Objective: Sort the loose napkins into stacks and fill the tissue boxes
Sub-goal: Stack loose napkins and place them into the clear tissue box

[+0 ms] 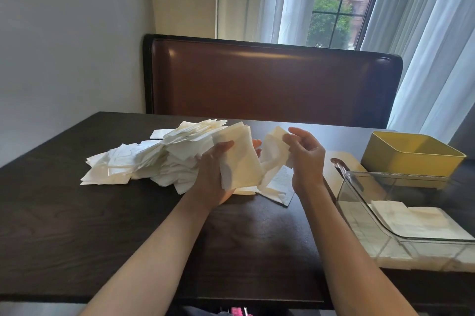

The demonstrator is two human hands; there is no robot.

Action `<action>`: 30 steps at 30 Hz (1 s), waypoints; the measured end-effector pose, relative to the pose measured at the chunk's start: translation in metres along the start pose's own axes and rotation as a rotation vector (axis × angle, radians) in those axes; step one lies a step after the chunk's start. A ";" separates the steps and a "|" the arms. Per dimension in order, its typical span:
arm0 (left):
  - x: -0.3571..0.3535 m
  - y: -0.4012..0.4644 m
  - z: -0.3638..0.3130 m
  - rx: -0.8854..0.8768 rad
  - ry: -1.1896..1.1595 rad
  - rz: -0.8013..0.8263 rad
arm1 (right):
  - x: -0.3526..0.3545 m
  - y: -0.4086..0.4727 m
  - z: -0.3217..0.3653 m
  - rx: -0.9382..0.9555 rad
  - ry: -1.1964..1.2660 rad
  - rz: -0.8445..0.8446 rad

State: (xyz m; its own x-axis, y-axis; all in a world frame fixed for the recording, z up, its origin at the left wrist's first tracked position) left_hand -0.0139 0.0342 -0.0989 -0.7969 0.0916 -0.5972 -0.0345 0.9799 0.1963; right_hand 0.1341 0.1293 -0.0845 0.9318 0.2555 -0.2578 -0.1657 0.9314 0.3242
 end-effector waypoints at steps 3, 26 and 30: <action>0.004 0.001 -0.002 -0.062 0.012 0.016 | -0.001 -0.001 0.002 0.049 -0.078 -0.008; -0.002 -0.002 -0.004 -0.064 0.045 -0.081 | -0.012 -0.002 -0.004 0.104 -0.353 0.295; -0.003 -0.003 -0.007 -0.088 0.047 -0.084 | -0.009 -0.003 0.001 0.117 -0.284 0.219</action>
State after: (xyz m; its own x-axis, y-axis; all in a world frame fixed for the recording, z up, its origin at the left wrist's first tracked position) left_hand -0.0159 0.0296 -0.0925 -0.8162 -0.0008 -0.5778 -0.1537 0.9643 0.2157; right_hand 0.1270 0.1244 -0.0820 0.9335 0.3481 0.0862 -0.3483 0.8226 0.4495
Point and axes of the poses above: each hand's wrist, its own y-axis towards the middle knuckle, its own x-axis out of the back of the hand, z = x × y, the point moved 2 cm from there along y, towards the middle knuckle, and after that the axes turned 10 degrees about z, right-handed, at the moved point
